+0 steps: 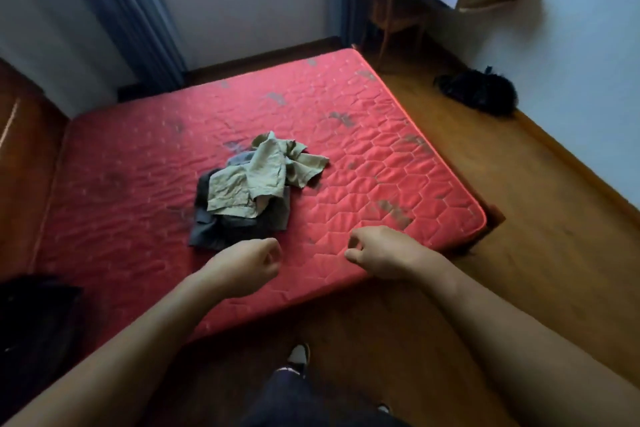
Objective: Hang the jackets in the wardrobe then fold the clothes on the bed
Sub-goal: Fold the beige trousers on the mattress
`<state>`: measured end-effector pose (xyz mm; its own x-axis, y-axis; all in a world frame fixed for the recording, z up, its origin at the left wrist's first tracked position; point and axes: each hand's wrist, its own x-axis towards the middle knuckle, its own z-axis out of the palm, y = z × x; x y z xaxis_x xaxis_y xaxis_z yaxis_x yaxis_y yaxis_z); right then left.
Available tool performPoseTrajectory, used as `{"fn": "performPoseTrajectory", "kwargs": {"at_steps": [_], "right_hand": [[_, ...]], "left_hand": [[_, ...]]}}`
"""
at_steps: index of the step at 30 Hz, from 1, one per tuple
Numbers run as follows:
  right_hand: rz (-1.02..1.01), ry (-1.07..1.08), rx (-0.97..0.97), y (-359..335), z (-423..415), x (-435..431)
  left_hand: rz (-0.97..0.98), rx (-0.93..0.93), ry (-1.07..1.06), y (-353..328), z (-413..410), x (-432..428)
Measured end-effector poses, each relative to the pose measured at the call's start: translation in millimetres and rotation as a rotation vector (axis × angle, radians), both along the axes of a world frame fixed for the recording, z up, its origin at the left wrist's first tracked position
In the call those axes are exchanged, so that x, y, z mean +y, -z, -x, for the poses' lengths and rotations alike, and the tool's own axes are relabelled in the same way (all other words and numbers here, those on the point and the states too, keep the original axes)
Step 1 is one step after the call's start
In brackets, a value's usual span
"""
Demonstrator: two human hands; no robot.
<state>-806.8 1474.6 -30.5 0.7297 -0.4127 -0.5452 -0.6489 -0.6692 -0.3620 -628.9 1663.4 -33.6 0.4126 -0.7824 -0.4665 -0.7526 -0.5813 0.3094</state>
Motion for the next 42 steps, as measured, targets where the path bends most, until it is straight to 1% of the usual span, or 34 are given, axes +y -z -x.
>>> {"fn": "performPoseTrajectory", "kwargs": {"at_steps": [4,9,15,21,25,30,34,42], "right_hand": [[0.013,-0.185,-0.012,5.5,-34.6,12.3],[0.021,-0.328,0.007,16.8,-79.8,29.9],[0.049,-0.36,0.066,32.5,-136.1,23.4],[0.077,-0.34,0.103,49.5,-217.7,17.2],[0.062,-0.335,0.121,64.3,-256.6,15.6],[0.05,-0.389,0.146,81.9,-291.4,-4.4],[0.032,-0.457,0.119,101.8,-316.9,-28.9],[-0.003,-0.544,0.168,165.0,-368.1,-77.0]], "left_hand": [[-0.012,0.009,-0.191,0.9,-4.3,42.4],[-0.001,0.02,-0.308,10.9,-22.9,68.9],[0.013,0.046,-0.332,31.7,-80.8,64.5],[-0.001,0.067,-0.294,52.4,-161.7,52.7],[-0.029,0.072,-0.277,66.0,-199.6,44.8],[-0.053,0.084,-0.302,85.3,-226.2,22.1],[-0.065,0.09,-0.366,104.5,-233.9,-0.7],[-0.206,0.117,-0.409,158.6,-267.6,-45.5]]}}
